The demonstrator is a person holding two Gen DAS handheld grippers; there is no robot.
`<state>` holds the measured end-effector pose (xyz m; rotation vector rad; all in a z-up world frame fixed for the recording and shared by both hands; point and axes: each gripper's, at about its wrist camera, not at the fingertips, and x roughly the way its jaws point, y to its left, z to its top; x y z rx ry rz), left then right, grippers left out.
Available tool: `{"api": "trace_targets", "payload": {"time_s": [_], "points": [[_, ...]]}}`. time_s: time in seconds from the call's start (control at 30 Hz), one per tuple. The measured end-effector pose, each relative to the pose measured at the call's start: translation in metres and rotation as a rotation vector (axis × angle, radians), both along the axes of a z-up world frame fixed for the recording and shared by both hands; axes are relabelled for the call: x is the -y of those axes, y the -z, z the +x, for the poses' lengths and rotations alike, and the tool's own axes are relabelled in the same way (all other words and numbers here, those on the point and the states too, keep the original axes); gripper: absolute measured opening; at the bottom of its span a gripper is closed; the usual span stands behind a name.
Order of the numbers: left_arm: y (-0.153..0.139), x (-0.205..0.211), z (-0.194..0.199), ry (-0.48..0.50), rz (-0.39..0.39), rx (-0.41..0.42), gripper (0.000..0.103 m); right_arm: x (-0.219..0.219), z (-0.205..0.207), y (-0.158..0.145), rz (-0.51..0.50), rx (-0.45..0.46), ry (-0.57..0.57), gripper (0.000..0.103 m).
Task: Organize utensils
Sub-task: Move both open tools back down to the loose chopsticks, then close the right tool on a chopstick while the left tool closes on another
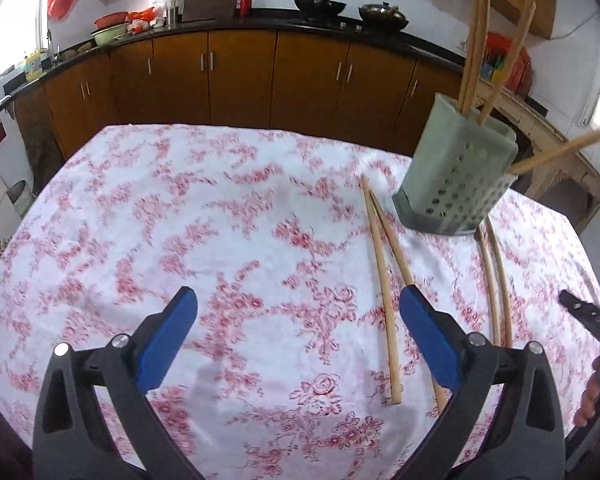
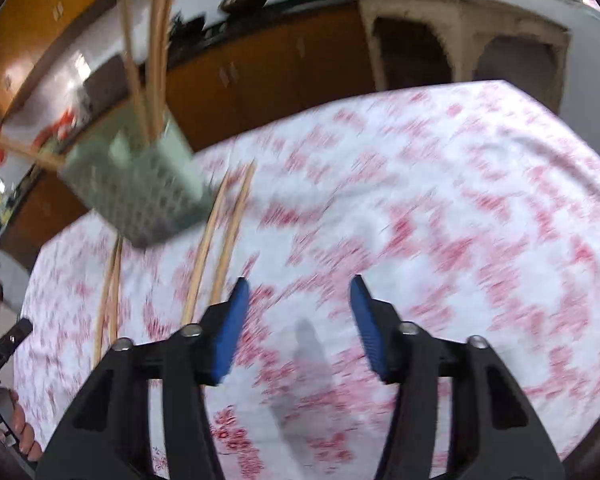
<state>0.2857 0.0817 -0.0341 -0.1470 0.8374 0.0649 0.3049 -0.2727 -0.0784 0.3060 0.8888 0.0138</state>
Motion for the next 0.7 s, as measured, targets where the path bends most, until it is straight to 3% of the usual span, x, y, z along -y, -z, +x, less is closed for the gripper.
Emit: {"api": "trace_targets", "payload": {"time_s": [0.17, 0.4, 0.47, 0.53, 0.63, 0.7], "points": [[0.013, 0.015, 0.012, 0.043, 0.01, -0.077, 0.099, -0.038, 0.008, 0.015, -0.037, -0.002, -0.087, 0.04], [0.028, 0.028, 0.01, 0.081, 0.023, -0.026, 0.099, -0.058, 0.02, 0.027, -0.094, -0.019, -0.127, 0.04], [0.028, 0.033, 0.006, 0.095, 0.04, 0.028, 0.099, -0.06, 0.02, 0.034, -0.123, -0.035, -0.133, 0.031], [0.028, 0.038, 0.005, 0.105, 0.066, 0.039, 0.099, -0.059, 0.019, 0.035, -0.172, -0.019, -0.116, 0.012], [0.029, 0.04, 0.011, 0.11, 0.058, -0.006, 0.099, -0.04, 0.021, 0.036, -0.149, -0.024, -0.051, 0.008], [0.03, 0.037, 0.014, 0.113, -0.002, -0.017, 0.099, -0.026, 0.022, 0.036, -0.15, -0.027, -0.008, 0.008]]}}
